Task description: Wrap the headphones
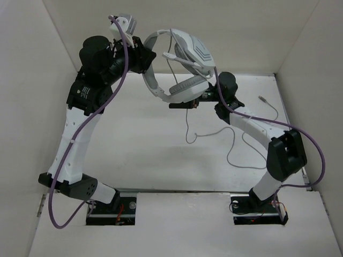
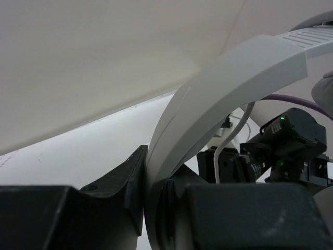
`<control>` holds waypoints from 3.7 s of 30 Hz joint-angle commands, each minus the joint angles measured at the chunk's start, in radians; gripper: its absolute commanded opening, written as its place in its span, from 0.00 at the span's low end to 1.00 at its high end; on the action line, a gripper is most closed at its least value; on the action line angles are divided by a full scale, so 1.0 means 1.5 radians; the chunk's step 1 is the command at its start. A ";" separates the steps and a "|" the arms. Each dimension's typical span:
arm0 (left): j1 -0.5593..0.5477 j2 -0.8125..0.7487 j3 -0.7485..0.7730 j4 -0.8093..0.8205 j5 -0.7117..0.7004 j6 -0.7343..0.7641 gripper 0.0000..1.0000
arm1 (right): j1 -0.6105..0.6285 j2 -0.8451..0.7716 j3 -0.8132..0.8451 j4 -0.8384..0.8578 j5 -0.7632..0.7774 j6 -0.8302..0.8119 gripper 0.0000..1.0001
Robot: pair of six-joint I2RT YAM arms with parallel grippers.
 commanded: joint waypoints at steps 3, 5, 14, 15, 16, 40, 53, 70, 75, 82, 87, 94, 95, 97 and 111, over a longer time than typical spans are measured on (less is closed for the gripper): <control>0.021 0.012 0.062 0.085 -0.005 -0.049 0.00 | 0.022 0.001 -0.003 0.209 -0.016 0.164 0.33; 0.025 0.023 0.077 0.091 -0.017 -0.048 0.00 | 0.033 0.005 -0.016 0.242 -0.012 0.194 0.34; 0.050 0.059 0.138 0.115 -0.080 -0.051 0.00 | 0.101 0.007 -0.089 0.321 0.021 0.268 0.36; 0.052 0.060 0.141 0.117 -0.088 -0.052 0.00 | 0.105 0.007 -0.094 0.321 0.027 0.268 0.36; 0.055 0.061 0.142 0.119 -0.096 -0.055 0.00 | 0.107 0.007 -0.099 0.320 0.032 0.268 0.36; 0.058 0.048 0.027 0.193 -0.389 -0.013 0.00 | 0.220 0.050 -0.051 0.311 -0.003 0.252 0.26; 0.114 0.051 -0.013 0.235 -0.401 0.010 0.00 | 0.241 0.020 -0.050 0.309 -0.048 0.233 0.14; 0.135 0.043 -0.153 0.306 -0.444 0.077 0.00 | 0.200 -0.050 0.014 -0.010 -0.090 -0.007 0.00; 0.121 0.029 -0.213 0.312 -0.451 0.088 0.00 | 0.125 -0.078 0.087 -0.325 -0.022 -0.260 0.00; 0.079 0.025 -0.273 0.315 -0.457 0.105 0.00 | 0.110 -0.067 0.248 -0.631 0.153 -0.579 0.02; 0.048 0.024 -0.307 0.315 -0.458 0.113 0.00 | 0.172 -0.057 0.331 -0.770 0.313 -0.791 0.02; 0.023 0.029 -0.338 0.308 -0.456 0.111 0.00 | 0.259 -0.046 0.401 -0.822 0.587 -1.038 0.00; 0.021 0.030 -0.341 0.306 -0.454 0.110 0.00 | 0.267 -0.044 0.410 -0.817 0.618 -1.065 0.00; 0.013 0.030 -0.349 0.304 -0.451 0.110 0.00 | 0.281 -0.042 0.419 -0.788 0.710 -1.139 0.00; -0.036 0.003 -0.381 0.248 -0.390 0.092 0.00 | 0.242 -0.003 0.336 -0.295 0.974 -1.560 0.01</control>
